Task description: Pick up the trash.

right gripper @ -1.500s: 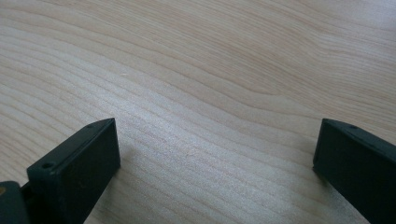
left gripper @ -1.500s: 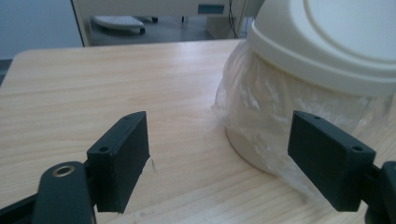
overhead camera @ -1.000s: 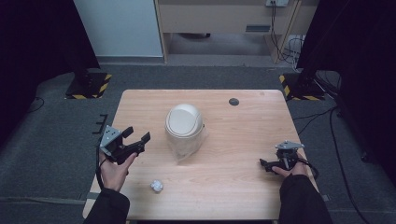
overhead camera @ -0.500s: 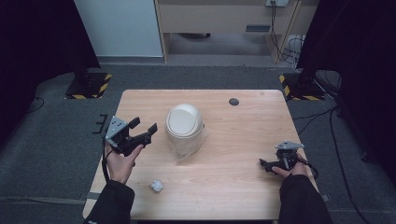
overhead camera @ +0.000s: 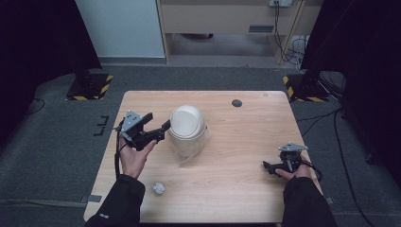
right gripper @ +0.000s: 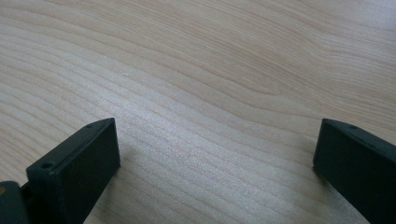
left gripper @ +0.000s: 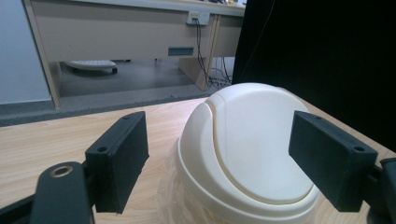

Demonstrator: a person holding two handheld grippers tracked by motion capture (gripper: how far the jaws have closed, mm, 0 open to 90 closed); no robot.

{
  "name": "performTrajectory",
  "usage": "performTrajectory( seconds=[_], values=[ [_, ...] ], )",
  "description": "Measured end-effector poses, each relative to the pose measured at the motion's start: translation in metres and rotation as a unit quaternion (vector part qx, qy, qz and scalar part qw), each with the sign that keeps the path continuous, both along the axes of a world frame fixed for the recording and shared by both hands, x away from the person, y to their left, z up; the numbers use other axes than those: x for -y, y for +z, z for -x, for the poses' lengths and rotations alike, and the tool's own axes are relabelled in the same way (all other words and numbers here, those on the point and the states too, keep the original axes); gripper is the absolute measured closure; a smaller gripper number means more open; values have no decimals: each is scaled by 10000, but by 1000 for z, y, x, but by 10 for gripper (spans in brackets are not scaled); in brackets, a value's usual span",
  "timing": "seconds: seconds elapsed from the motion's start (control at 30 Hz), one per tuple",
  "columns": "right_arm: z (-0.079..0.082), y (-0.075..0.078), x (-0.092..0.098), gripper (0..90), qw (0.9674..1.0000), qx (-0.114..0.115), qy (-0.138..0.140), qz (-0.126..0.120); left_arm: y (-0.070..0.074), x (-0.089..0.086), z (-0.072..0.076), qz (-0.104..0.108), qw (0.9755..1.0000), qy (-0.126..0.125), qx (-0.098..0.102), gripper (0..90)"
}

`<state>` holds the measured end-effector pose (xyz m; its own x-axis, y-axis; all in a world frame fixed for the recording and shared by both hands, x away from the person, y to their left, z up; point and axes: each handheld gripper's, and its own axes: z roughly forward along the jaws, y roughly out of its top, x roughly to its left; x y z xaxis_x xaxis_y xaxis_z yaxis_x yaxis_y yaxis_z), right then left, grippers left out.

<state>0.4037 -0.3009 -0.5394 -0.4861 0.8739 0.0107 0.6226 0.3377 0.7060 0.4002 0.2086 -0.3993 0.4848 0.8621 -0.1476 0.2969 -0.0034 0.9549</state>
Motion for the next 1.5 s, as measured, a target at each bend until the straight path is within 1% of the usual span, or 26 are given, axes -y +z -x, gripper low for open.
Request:
performTrajectory(
  seconds=[0.1,0.2,0.27,0.3,0.37,0.47,0.5,0.6,0.7,0.93,1.0,1.1,1.13,1.4,1.5],
  values=[
    [0,0,0,7,10000,0,0,0,-2,4,-4,-33,10000,-19,-56,193],
    [0,0,0,7,10000,-2,-1,-2,-8,12,-12,-89,9998,-96,-169,193],
    [0,0,0,7,10000,-3,-2,-3,-10,14,-14,-124,9997,-117,-189,193],
    [0,0,0,7,10000,0,1,0,-13,18,-16,-187,9994,-156,-246,193],
    [0,0,0,7,10000,0,0,-1,-14,20,-18,-228,9992,-167,-271,193],
    [0,0,0,7,10000,0,4,-1,-22,24,-22,-351,9985,-180,-389,193],
    [0,0,0,7,10000,0,1,0,-23,25,-23,-383,9982,-185,-418,193],
    [0,0,0,7,10000,2,2,4,-26,26,-25,-373,9981,-182,-451,185],
    [0,0,0,7,10000,3,8,5,-30,26,-28,-492,9973,-177,-514,185],
    [0,0,0,7,10000,2,13,5,-34,27,-33,-548,9966,-157,-600,185],
    [0,0,0,7,10000,5,17,9,-37,27,-36,-565,9961,-157,-658,178],
    [0,0,0,7,10000,-1,18,4,-38,27,-37,-616,9956,-157,-695,175],
    [0,0,0,7,10000,-1,17,3,-40,28,-39,-663,9951,-156,-714,175],
    [0,0,0,7,10000,8,32,10,-44,31,-45,-730,9940,-154,-796,172],
    [0,0,0,7,10000,6,31,10,-45,32,-47,-724,9937,-144,-838,169]
  ],
)
